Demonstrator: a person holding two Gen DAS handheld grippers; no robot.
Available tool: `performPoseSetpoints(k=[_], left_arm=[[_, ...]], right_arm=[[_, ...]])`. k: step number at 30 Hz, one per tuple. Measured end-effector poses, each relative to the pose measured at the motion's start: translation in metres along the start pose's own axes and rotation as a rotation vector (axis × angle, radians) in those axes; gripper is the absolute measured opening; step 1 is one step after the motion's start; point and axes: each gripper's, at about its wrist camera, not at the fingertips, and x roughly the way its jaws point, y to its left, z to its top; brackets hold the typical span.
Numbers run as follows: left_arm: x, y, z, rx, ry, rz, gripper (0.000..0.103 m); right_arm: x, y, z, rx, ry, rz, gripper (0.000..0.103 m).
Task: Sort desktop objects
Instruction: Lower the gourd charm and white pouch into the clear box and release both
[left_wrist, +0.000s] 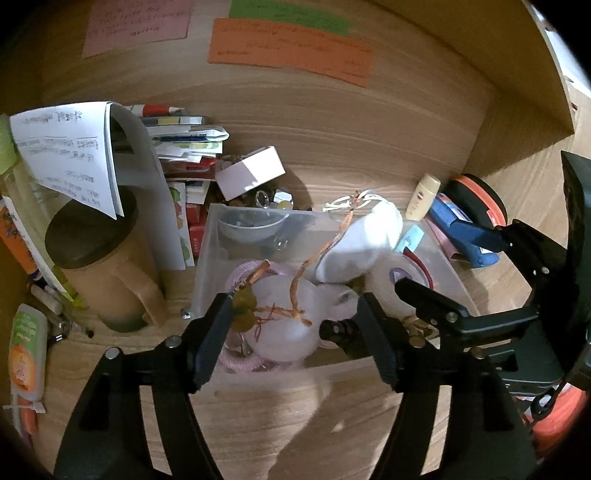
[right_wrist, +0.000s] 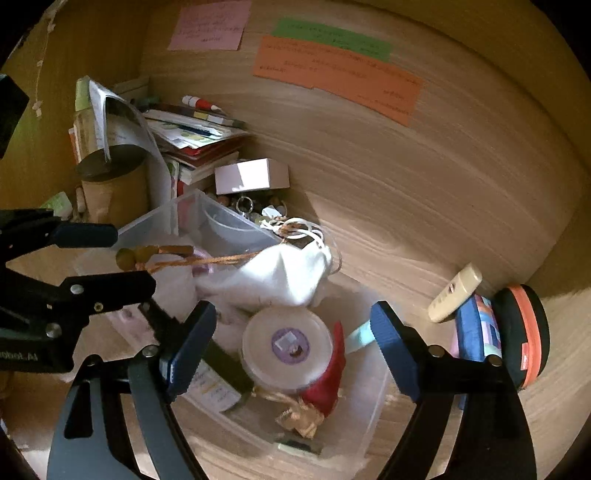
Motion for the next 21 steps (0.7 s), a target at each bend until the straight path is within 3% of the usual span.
performPoseSetpoints(k=[8, 21], left_arm=[[-0.008, -0.005, -0.006, 0.001, -0.019, 0.028, 0.083], [-0.025, -0.019, -0.022, 0.026, -0.053, 0.144, 0.087]], right_arm=[[-0.014, -0.010, -0.014, 0.009, -0.003, -0.005, 0.084], [-0.038, -0.025, -0.034, 0.060, -0.026, 0.030, 0.084]])
